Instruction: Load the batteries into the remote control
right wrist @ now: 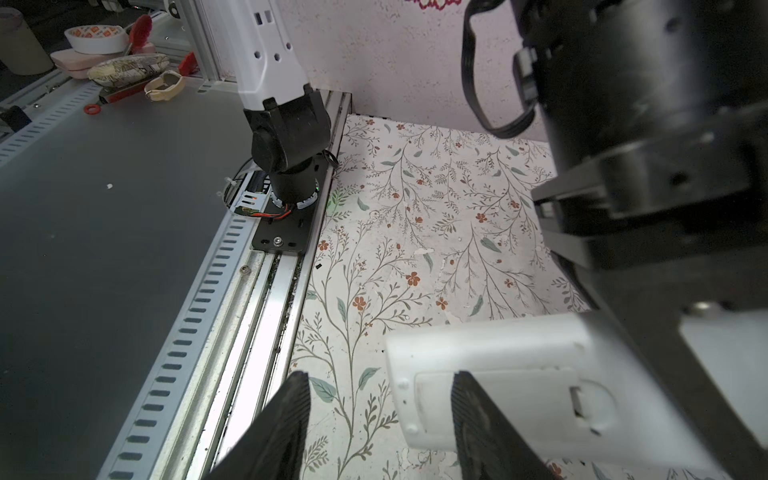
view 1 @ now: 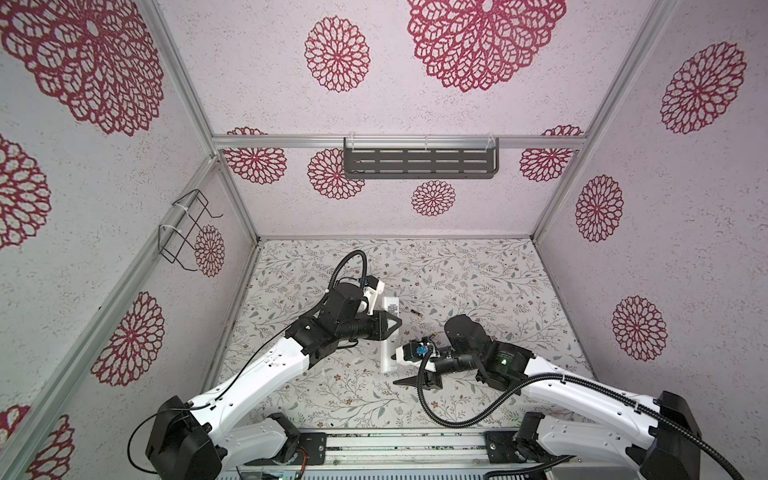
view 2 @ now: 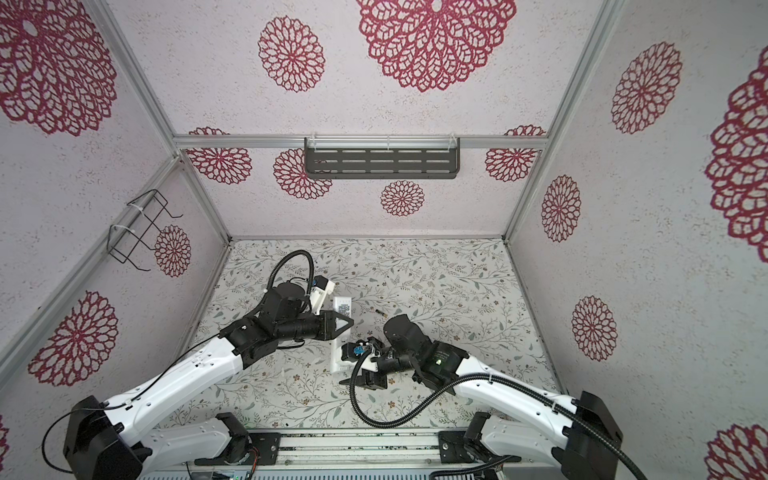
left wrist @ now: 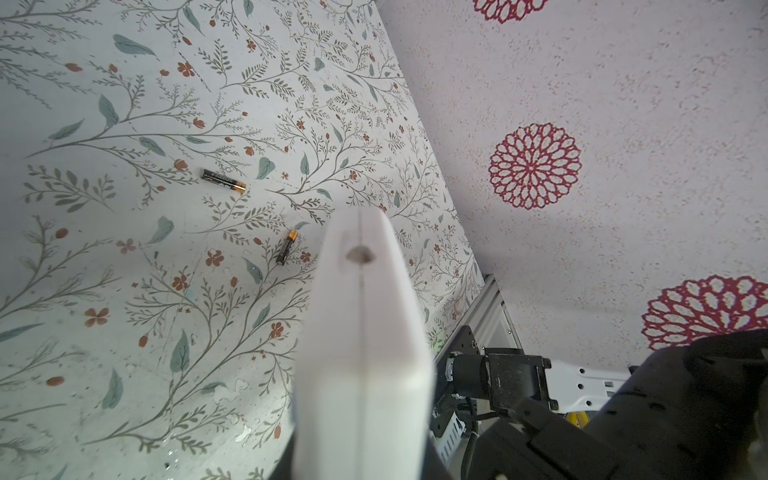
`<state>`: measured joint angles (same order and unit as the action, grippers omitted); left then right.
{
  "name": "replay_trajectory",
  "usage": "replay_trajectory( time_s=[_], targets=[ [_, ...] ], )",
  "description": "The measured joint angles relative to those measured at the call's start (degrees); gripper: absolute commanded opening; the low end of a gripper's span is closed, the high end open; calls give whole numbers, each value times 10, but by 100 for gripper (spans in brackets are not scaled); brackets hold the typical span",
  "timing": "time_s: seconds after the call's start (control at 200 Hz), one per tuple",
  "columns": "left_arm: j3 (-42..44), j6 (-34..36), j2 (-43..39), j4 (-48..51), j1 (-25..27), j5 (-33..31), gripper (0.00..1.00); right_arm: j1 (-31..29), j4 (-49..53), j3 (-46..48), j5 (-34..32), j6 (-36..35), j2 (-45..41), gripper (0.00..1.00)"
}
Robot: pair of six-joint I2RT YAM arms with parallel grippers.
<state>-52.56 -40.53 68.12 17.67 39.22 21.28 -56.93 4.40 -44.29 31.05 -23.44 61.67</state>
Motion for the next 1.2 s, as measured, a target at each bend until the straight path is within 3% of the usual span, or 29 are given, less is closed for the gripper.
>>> replay_trajectory(
  time_s=[0.235,0.55,1.201],
  targets=[
    [0,-1,0,-8,0,6,2,0,-35,29,-57,-1,-49,60],
    [0,-6,0,-22,0,24,2,0,-80,30,-104,-23,-40,61],
    [0,-2,-1,-18,0,21,2,0,-101,29,-113,-30,2,62]
  ],
)
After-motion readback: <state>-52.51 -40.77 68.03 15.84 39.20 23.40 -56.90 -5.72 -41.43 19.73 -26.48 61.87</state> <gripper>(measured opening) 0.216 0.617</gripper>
